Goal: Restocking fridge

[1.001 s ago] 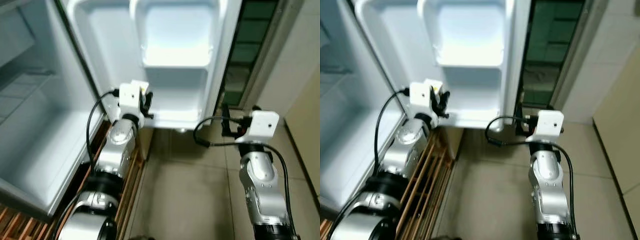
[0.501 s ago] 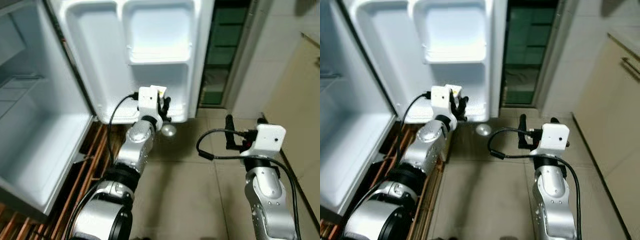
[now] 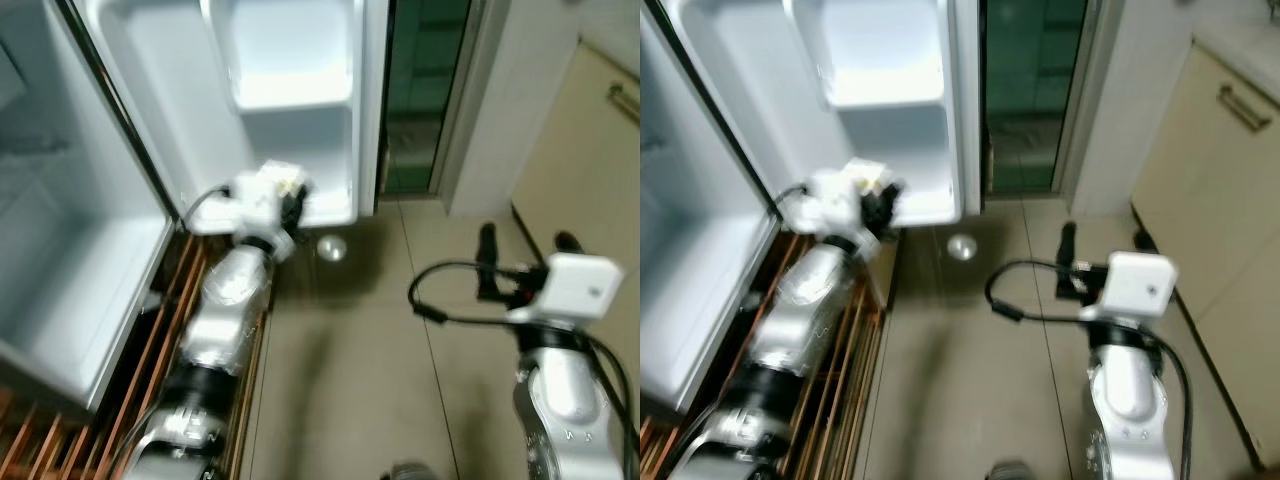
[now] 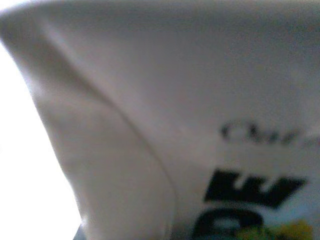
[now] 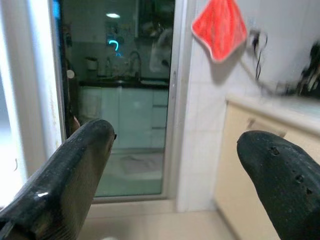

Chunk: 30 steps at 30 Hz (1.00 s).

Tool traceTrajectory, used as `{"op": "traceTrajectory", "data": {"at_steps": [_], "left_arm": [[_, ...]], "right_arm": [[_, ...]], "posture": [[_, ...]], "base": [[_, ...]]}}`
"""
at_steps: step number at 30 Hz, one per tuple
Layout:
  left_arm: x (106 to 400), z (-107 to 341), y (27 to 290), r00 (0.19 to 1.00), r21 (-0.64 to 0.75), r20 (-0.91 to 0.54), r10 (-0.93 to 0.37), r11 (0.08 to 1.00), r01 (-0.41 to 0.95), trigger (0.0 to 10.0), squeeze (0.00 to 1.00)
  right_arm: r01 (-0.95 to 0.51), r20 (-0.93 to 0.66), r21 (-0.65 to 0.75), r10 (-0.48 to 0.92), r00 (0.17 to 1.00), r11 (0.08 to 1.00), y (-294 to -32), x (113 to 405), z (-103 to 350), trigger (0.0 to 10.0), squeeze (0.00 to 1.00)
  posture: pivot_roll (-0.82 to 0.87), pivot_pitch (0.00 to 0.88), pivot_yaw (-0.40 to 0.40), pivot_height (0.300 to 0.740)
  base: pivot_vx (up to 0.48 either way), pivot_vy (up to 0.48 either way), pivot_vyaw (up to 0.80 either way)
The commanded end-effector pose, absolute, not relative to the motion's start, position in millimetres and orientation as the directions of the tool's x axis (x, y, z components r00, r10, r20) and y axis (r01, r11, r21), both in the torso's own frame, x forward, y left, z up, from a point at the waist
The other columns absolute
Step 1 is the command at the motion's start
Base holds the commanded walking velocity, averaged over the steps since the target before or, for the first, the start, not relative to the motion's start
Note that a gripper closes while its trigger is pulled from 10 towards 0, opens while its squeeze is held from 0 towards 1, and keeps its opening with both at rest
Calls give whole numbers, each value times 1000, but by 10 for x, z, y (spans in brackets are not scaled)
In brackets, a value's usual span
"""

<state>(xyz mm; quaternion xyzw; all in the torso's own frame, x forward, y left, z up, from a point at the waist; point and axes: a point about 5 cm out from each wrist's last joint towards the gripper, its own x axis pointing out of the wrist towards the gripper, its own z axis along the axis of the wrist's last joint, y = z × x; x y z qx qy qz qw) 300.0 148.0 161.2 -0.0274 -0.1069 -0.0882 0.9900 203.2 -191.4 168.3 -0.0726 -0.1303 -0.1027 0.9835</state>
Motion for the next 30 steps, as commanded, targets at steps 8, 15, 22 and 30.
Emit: {"op": "traceTrajectory", "data": {"at_steps": [8,15,22,30], "left_arm": [[2547,1930,1504,939,-101,338,-70,989,110,10000,0],[2753,1944,1378,956,-109,279,-93,986,128,10000,0],[2833,1923,1294,958,-110,261,-123,982,156,10000,0],[2860,1925,1277,960,-124,257,-115,981,150,10000,0]], "right_arm": [[255,375,-191,-170,911,948,-1905,1883,1889,10000,43],[256,387,-176,-173,906,950,-1887,2054,1878,10000,43],[280,397,-184,-189,898,942,-1945,2144,1884,10000,39],[282,384,-200,-190,904,939,-1996,2178,1856,10000,39]], "posture": [[-195,0,26,740],[-211,0,49,740],[-220,0,52,740],[-223,0,48,740]], "base": [[0,0,0],[0,0,0],[0,0,0],[418,0,0]]}}
